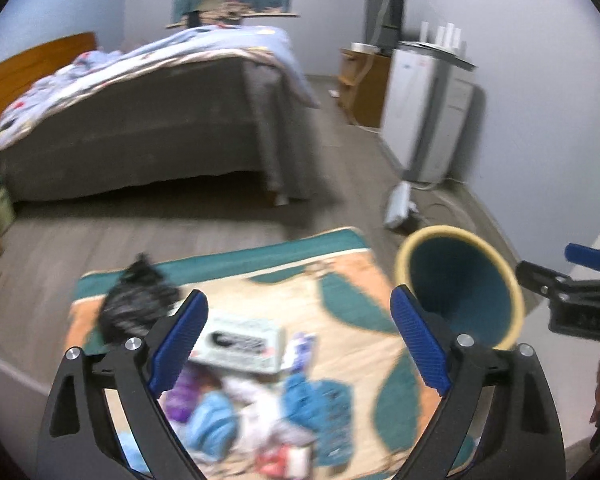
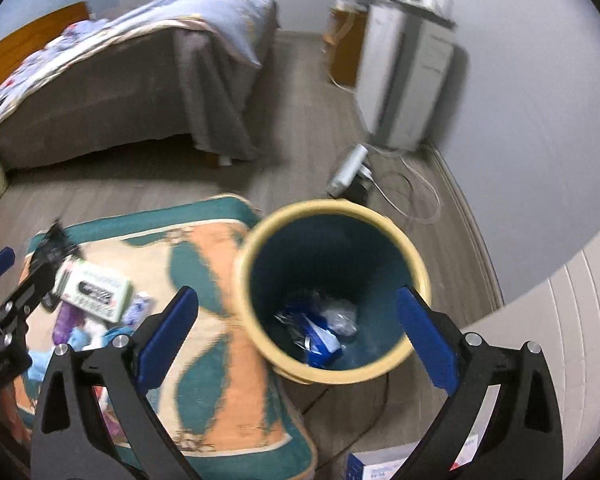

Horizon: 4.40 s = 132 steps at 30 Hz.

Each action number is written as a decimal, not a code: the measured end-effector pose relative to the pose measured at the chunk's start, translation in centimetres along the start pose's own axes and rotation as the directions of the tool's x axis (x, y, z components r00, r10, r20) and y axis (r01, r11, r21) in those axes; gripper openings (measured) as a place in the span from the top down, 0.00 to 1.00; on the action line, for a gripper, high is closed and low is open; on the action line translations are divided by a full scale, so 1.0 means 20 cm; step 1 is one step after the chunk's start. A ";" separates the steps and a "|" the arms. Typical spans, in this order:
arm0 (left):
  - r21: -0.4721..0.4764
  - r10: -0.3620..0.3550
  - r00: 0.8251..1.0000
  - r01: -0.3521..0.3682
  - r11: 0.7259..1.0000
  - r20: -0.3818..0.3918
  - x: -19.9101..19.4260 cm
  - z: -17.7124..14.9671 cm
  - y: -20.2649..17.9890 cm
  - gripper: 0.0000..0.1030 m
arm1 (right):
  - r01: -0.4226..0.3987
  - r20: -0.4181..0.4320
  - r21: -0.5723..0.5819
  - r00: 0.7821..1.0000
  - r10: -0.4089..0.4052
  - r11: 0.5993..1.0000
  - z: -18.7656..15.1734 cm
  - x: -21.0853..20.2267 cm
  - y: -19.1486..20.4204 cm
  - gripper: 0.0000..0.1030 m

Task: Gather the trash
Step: 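Move both tools back over the cushion of trash, then grasp the black plastic bag with the left tool while the right tool grasps the COLTALIN box, then carry the black bag and box over the bin and open both tools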

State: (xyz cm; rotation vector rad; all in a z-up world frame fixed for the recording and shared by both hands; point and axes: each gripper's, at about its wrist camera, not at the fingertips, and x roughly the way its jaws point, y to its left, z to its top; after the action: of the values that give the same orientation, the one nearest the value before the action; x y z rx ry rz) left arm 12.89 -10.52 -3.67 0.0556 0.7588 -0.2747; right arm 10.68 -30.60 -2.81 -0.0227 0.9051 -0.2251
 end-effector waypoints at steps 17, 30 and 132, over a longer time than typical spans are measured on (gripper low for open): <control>-0.243 0.255 0.965 -0.260 0.935 -0.053 -0.33 -0.26 0.74 0.09 | -0.147 -0.010 -0.138 0.989 0.147 0.979 0.01 -0.08 0.64 0.06; -0.231 0.265 0.961 -0.276 0.933 -0.078 -0.33 -0.35 0.89 0.09 | -0.168 -0.072 -0.139 0.985 0.160 0.976 -0.01 0.03 0.82 0.06; 0.025 0.129 0.976 -0.127 0.992 -0.173 0.39 0.05 0.69 0.81 | -0.451 -0.100 -0.218 0.893 0.439 0.866 0.32 0.45 0.78 0.81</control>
State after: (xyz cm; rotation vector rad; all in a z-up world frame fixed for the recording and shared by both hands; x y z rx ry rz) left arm 22.60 0.80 -9.00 0.1421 0.9237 -0.1534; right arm 23.95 -17.68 -7.73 -0.0277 0.9556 0.3183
